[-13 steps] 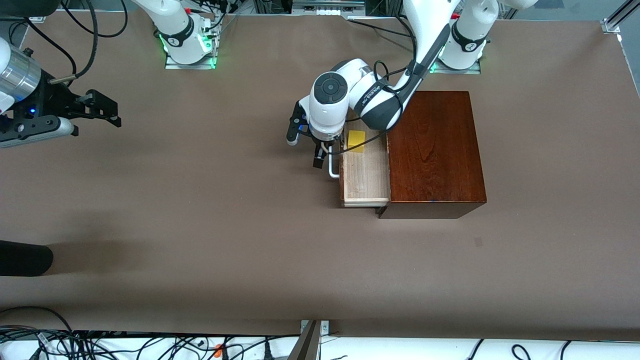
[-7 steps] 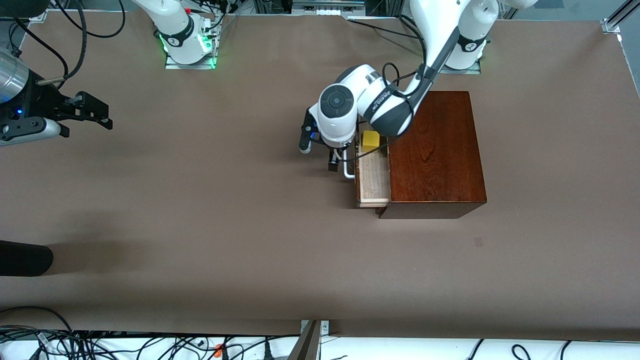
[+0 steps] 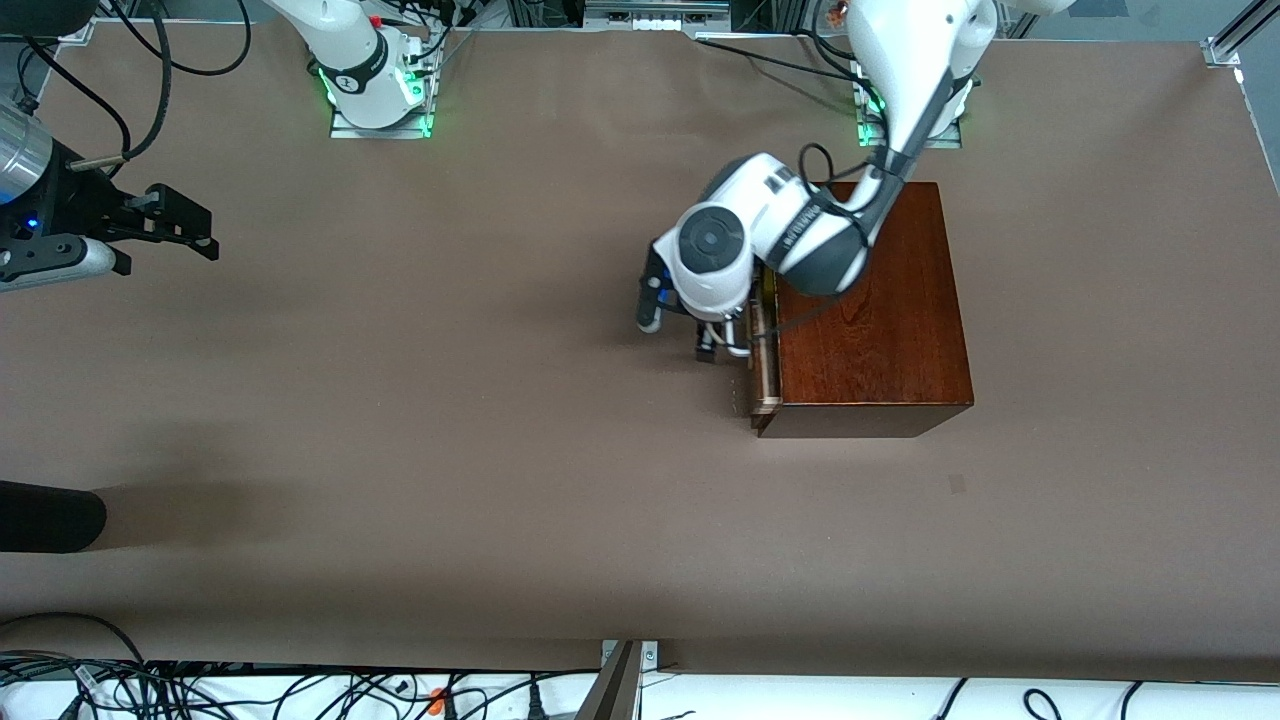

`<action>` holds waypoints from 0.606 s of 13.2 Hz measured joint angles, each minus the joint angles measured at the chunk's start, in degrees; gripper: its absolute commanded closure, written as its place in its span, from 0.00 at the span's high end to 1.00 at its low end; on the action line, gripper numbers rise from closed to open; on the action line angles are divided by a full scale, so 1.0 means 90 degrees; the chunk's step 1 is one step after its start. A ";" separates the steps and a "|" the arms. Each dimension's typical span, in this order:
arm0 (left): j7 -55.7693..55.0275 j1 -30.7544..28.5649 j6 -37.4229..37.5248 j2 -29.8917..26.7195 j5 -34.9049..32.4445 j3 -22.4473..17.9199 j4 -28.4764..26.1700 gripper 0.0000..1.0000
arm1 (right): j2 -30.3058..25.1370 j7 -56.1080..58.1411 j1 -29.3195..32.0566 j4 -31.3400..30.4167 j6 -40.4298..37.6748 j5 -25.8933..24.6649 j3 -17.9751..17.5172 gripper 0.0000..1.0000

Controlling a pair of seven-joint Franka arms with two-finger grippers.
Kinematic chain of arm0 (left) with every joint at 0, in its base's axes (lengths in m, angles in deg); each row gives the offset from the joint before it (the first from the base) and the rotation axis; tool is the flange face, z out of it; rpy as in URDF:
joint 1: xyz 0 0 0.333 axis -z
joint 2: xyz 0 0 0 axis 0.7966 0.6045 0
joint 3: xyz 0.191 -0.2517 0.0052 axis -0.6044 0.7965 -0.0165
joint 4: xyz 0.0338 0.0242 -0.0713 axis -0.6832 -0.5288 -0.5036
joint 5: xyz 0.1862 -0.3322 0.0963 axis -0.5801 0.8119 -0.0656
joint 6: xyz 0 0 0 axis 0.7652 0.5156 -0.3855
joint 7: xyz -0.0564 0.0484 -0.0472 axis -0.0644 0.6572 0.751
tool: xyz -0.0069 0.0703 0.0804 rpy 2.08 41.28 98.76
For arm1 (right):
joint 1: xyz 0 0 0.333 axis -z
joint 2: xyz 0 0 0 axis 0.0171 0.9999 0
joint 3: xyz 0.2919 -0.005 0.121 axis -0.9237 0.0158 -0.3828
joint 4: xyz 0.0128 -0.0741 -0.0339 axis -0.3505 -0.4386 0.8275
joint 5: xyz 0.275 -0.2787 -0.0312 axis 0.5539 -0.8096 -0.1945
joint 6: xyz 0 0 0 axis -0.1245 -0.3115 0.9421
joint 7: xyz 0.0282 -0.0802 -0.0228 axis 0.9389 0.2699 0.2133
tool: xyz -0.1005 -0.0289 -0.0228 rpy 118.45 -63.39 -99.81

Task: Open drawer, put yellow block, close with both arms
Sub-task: 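Push the drawer shut into the box with the left gripper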

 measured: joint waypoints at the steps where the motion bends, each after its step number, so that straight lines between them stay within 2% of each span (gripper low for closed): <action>1: 0.0112 -0.0105 0.0029 -0.0004 0.0000 0.0001 0.0000 1.00 | 0.0002 0.0000 0.0015 0.0000 0.0000 0.0000 0.0008 1.00; 6: 0.0184 -0.0173 0.0036 -0.0016 -0.0017 0.0067 0.0002 1.00 | 0.0017 0.0002 0.0035 0.0000 0.0001 -0.0038 0.0017 1.00; 8: 0.0174 -0.0177 0.0029 -0.0118 0.0232 0.0120 0.0025 1.00 | 0.0025 0.0002 0.0037 0.0000 0.0002 -0.0038 0.0017 1.00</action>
